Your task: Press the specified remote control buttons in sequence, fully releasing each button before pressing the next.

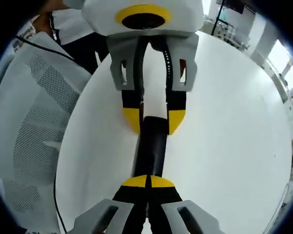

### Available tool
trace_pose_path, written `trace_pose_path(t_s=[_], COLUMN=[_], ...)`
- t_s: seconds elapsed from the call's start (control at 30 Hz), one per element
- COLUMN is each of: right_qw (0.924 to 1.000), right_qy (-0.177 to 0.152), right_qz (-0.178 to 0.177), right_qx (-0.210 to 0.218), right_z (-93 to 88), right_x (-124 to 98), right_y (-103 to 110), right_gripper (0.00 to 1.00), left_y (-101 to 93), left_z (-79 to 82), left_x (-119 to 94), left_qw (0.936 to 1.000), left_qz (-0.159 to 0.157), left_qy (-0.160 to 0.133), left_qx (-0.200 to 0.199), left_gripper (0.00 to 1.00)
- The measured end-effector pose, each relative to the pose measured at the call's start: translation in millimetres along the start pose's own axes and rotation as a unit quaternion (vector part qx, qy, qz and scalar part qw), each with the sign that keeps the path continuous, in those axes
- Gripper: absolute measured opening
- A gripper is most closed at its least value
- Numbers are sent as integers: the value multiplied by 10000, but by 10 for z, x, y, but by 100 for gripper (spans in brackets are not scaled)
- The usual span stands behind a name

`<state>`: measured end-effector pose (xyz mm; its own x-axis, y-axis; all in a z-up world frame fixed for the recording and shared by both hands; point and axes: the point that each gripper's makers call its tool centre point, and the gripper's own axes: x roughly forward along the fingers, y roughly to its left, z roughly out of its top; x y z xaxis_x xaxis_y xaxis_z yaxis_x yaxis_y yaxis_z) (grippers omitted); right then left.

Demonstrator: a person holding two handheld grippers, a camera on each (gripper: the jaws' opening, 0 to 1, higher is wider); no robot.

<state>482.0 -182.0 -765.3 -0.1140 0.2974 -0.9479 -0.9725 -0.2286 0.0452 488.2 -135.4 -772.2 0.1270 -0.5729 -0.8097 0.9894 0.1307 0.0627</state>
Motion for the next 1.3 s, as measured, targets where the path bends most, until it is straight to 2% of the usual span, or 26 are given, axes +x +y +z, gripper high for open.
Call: trace_pose_path(t_s=[0.83, 1.3], right_qw=[9995, 9996], right_qy=[-30, -14], right_qz=[-248, -209], right_qx=[-195, -195], right_z=[115, 95], right_x=[-271, -200], right_y=[-8, 55], right_gripper=[0, 0], left_y=[-2, -13], left_z=[-3, -3], left_x=[3, 4], left_qw=[10000, 10000], left_qz=[52, 50], left_qy=[62, 53], left_qx=[27, 24], left_gripper=[23, 23])
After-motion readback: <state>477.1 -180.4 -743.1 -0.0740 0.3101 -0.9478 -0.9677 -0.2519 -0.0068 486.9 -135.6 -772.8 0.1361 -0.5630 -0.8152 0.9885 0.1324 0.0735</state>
